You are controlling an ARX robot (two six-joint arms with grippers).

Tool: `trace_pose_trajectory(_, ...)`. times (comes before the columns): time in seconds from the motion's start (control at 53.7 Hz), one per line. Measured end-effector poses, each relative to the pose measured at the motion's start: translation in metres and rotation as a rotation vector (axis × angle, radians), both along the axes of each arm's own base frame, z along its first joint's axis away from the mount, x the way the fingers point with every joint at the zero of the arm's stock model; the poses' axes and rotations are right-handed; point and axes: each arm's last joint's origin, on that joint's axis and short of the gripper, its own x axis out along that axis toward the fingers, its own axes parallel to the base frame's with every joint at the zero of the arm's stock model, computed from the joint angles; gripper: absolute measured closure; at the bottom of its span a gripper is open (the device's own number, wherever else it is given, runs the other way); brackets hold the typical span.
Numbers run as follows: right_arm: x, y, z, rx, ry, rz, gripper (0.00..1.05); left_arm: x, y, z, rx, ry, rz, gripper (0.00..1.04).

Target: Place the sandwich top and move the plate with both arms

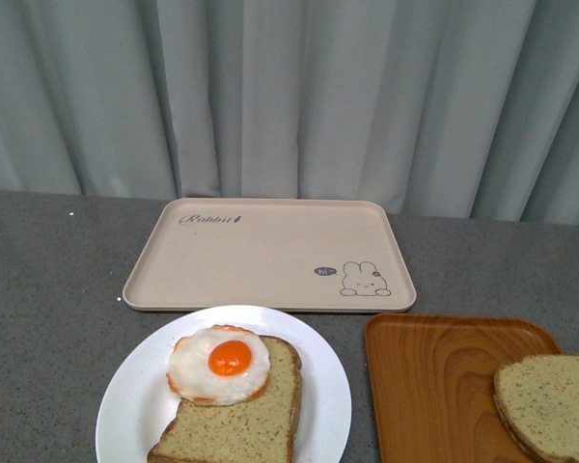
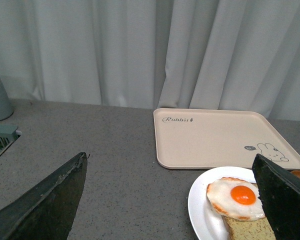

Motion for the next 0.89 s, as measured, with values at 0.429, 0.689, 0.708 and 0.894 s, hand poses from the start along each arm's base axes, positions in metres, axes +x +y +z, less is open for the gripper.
trace_pose_trajectory(0.429,0.0000,0.0000,0.0000,0.000,0.000,0.000,0.09,0.0000,0.0000,0.0000,0.000,0.000,0.000,0.06)
trace_pose_trajectory(0.689,0.0000,0.0000,0.0000,0.000,0.000,0.000,0.09,0.0000,0.0000,0.0000,0.000,0.000,0.000,0.06)
trace_pose_trajectory(0.708,0.0000,0.0000,0.0000,0.000,0.000,0.000,0.09,0.0000,0.0000,0.0000,0.000,0.000,0.000,0.06)
trace_pose_trajectory(0.894,0.0000,0.0000,0.0000,0.000,0.000,0.000,0.09,0.0000,0.0000,0.0000,0.000,0.000,0.000,0.06)
